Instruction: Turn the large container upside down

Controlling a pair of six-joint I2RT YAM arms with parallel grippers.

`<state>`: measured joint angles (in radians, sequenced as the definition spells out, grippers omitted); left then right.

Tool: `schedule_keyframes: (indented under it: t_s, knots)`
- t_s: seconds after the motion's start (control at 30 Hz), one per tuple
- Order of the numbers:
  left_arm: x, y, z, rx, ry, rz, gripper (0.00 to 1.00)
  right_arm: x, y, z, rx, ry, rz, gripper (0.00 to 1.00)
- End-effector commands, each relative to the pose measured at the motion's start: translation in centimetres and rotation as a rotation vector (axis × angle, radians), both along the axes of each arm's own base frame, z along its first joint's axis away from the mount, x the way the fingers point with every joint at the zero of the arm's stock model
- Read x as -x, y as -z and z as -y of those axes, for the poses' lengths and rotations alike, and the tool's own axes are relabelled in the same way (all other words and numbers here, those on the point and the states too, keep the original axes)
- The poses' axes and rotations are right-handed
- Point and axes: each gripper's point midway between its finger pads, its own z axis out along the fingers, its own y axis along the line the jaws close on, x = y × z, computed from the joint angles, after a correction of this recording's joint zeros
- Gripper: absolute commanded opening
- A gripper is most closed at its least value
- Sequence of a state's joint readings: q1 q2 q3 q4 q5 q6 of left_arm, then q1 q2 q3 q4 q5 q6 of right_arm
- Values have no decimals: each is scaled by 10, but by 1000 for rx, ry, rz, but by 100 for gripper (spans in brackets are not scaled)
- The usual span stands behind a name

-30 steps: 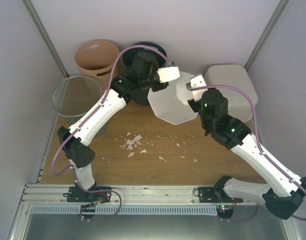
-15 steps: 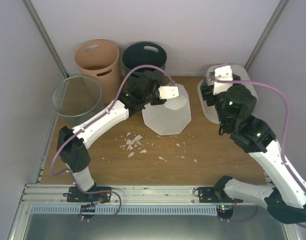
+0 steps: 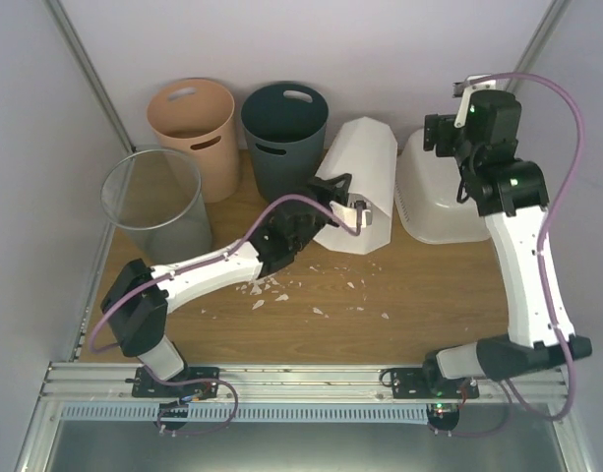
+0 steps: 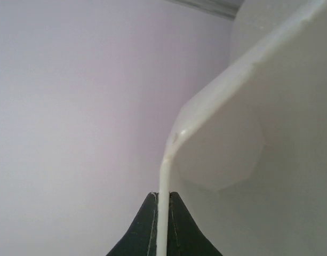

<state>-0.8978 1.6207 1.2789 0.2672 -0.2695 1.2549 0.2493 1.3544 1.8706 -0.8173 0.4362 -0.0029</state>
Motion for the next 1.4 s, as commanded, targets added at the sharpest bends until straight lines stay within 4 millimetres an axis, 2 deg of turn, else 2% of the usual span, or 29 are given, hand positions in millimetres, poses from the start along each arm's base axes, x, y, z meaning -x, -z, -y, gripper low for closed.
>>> schedule_keyframes:
  t_s: [0.0,0.2,0.27,0.33,0.37,0.53,0.63,0.8,1.03,1.2,1.37]
  knots:
    - [31,-86,-17,225,-50,431,0,-30,43,-10,-122,-125,-142,100]
    - [73,-54,-15,220,-15,684,0,-71,61,-2,-240,-190,-187,100]
    - [89,-54,-22,267,-17,803,0,-82,58,-12,-299,-265,-193,100]
    - [104,-51,-26,295,-14,923,0,-91,50,-8,-357,-304,-179,100]
    - [105,-44,-22,272,-10,951,0,-95,49,-9,-377,-324,-182,100]
    - [93,-37,-16,308,-15,908,0,-111,61,-19,-460,-395,-238,100]
    - [83,-37,-10,321,-19,912,0,-117,77,-26,-498,-431,-278,100]
    - [63,-23,-1,296,-26,910,0,-127,98,-33,-532,-470,-328,100]
    - [40,-25,-1,343,-54,905,0,-145,107,-38,-525,-517,-316,100]
    - [23,-27,8,378,-67,929,0,-159,108,-41,-528,-553,-281,100]
    - [3,-17,17,385,-54,952,0,-168,110,-40,-504,-557,-259,100]
